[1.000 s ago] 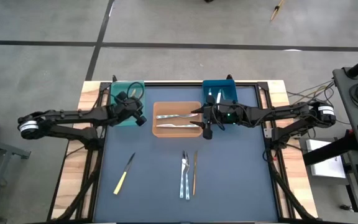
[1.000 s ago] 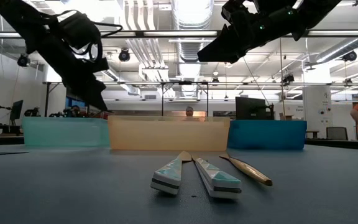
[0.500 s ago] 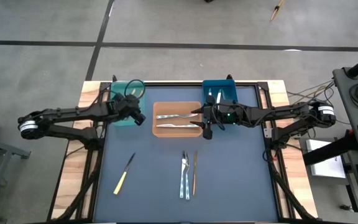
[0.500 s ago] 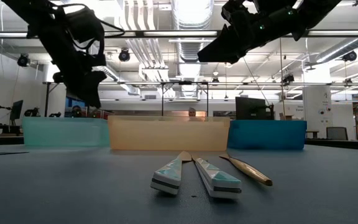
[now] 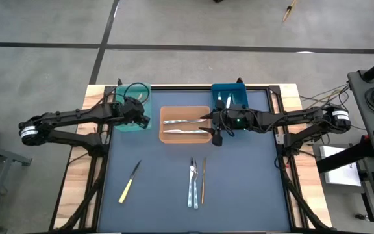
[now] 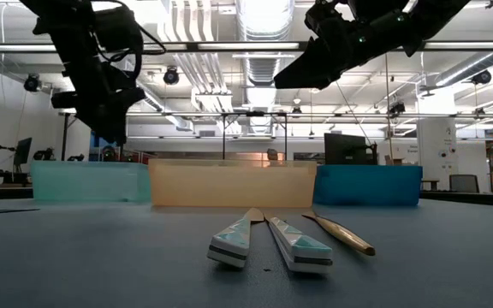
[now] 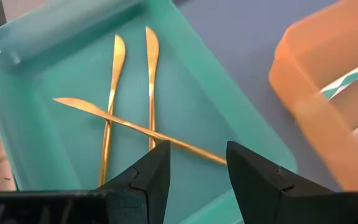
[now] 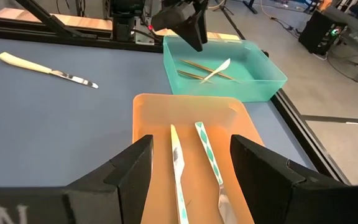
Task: Sort silverware by color (type)
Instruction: Put the yellow knife into the blue bin
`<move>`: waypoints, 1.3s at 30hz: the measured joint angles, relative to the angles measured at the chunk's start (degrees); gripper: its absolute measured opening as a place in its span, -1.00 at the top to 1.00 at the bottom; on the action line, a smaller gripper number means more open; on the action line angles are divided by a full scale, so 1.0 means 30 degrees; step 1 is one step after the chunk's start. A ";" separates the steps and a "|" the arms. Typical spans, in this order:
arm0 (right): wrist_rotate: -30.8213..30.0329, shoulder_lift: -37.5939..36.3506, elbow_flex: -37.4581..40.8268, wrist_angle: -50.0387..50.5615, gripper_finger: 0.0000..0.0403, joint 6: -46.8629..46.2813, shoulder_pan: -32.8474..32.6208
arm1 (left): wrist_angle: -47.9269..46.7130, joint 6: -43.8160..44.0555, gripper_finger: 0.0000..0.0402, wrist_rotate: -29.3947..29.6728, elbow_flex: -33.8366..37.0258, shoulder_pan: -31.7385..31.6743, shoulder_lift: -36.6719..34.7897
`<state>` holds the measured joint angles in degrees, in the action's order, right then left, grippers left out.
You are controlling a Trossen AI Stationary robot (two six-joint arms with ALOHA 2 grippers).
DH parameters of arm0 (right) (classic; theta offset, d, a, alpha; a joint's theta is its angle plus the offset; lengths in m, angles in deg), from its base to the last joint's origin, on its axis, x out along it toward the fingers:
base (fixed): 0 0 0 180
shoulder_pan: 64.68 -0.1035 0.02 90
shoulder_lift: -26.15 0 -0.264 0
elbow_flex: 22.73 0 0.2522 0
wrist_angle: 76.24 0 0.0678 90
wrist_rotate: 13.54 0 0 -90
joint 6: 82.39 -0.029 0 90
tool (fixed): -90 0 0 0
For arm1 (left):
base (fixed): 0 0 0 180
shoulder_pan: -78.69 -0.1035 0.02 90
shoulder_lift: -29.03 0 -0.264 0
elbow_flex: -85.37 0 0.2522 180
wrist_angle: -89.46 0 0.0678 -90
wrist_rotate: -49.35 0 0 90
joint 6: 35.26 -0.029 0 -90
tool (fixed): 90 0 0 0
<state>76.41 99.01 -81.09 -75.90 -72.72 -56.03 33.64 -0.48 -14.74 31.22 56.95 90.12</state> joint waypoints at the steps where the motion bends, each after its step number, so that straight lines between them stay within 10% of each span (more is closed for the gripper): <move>1: 0.0000 0.0000 0.0000 -0.0006 -0.02 0.0029 0.0004 | 0.0012 0.0191 0.31 0.0006 -0.0129 0.0000 0.0014; 18: -0.0007 -0.0003 0.0000 -0.0011 -0.02 0.0135 0.0001 | -0.0747 0.5450 0.31 0.0170 -0.0995 -0.1660 0.1801; 39: -0.0036 -0.0007 0.0007 -0.0018 -0.02 0.0295 0.0379 | 0.1313 -0.4604 0.31 -0.2875 -0.1000 -0.6662 0.5516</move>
<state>76.30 98.99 -81.06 -75.96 -71.84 -54.89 37.58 -14.30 -23.37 28.22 36.96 106.66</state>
